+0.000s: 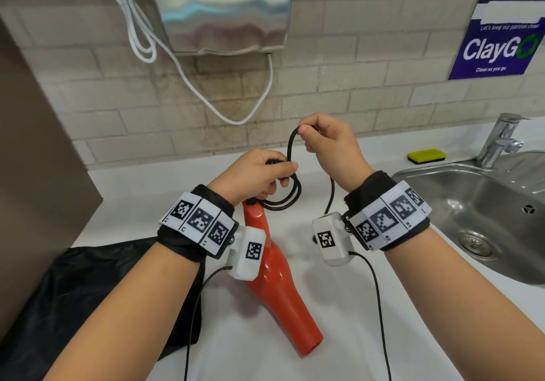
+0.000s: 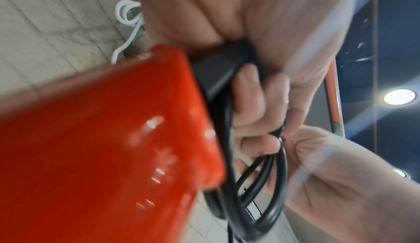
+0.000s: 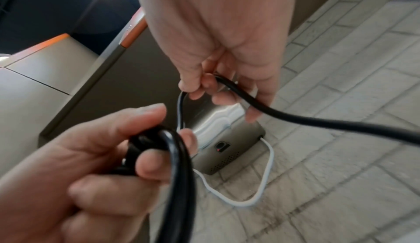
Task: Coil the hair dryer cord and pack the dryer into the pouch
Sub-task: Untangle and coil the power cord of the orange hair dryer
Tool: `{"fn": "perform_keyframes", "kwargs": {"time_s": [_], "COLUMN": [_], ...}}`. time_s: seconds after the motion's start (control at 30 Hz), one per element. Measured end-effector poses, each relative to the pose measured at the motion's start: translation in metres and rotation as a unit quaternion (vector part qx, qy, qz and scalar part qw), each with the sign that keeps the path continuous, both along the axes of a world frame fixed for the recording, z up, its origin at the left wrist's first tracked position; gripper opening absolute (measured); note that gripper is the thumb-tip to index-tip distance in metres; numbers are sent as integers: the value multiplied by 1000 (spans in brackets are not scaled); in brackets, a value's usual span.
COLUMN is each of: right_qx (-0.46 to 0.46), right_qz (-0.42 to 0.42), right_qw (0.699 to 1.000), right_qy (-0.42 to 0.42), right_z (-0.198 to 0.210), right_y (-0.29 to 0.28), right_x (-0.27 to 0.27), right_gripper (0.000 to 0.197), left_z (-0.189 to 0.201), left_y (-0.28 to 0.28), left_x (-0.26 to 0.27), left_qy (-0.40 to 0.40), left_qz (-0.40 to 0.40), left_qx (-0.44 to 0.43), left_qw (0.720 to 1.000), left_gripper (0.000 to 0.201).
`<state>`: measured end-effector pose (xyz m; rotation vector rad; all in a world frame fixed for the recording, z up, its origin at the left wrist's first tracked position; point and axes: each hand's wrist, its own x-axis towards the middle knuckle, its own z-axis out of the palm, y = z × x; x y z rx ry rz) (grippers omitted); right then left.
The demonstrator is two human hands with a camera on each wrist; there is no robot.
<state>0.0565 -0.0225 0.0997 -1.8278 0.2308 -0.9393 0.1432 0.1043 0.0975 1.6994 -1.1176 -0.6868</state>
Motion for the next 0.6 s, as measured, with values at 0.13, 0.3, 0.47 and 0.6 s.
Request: {"fn": "perform_keyframes", "kwargs": {"time_s": [0.13, 0.3, 0.47, 0.6], "right_qx": [21, -5, 21, -33], "right_qz": [10, 26, 30, 107], "right_qw": [999, 987, 948, 875], "right_qy": [32, 156, 316, 470], "right_z": [-18, -55, -100, -131], "right_y": [-13, -28, -33, -28], "right_x": [-4, -8, -16, -18], "right_gripper": [24, 23, 8, 33], "left_z": [-3, -9, -10, -11], "left_y": [3, 5, 6, 5], "left_x": [3, 6, 5, 4], "left_qy": [41, 68, 69, 67], "left_qz": [42, 96, 94, 99], "left_qx": [-31, -88, -100, -101], "left_qw": [998, 989, 988, 988], "left_gripper": [18, 9, 9, 8]}}
